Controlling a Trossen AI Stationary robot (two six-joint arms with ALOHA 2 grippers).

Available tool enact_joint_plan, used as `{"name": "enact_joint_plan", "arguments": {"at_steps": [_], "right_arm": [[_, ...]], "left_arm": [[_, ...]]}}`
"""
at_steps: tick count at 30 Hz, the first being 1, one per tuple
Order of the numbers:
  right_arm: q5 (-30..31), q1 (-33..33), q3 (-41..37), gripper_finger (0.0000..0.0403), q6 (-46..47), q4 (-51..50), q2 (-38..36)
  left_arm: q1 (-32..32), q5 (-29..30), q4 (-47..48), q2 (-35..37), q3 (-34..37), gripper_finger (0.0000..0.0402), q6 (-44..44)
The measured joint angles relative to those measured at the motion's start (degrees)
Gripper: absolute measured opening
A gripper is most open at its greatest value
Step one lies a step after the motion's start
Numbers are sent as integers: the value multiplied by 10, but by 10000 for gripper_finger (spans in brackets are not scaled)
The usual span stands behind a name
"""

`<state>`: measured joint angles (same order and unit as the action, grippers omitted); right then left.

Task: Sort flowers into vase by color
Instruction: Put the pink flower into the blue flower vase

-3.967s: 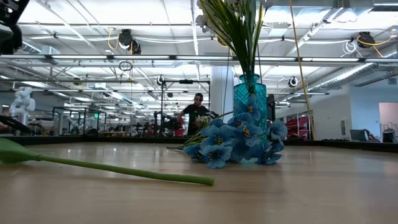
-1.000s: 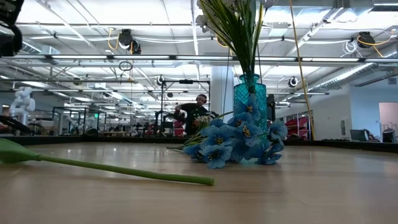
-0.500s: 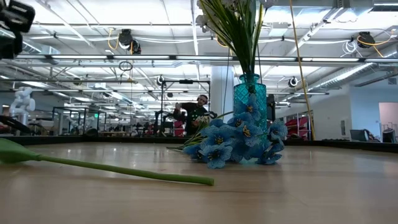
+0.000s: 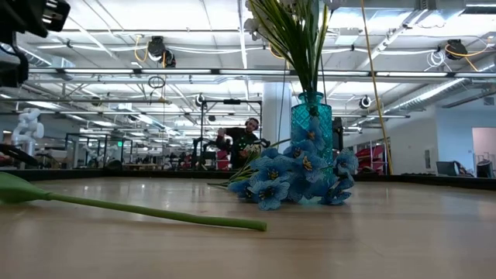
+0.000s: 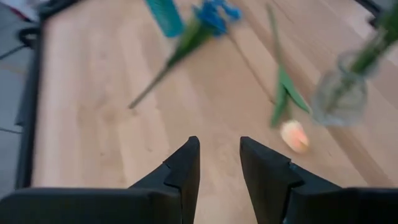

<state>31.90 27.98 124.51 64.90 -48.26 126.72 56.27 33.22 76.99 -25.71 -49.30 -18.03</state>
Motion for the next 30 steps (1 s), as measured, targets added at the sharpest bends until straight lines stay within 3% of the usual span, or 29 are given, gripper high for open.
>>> {"name": "enact_joint_plan", "arguments": {"at_steps": [10, 19, 26, 30], "right_arm": [[-26, 6, 0, 0, 4, 56, 75], [-66, 6, 37, 0, -24, 87, 131], [-102, 6, 105, 0, -55, 77, 170], [-126, 6, 101, 0, -58, 97, 192]], "left_arm": [[0, 126, -6, 93, 0, 64, -56], [0, 127, -14, 120, 0, 6, -55], [0, 126, -14, 120, 1, 6, -52], [0, 122, -15, 120, 1, 6, -52]]}}
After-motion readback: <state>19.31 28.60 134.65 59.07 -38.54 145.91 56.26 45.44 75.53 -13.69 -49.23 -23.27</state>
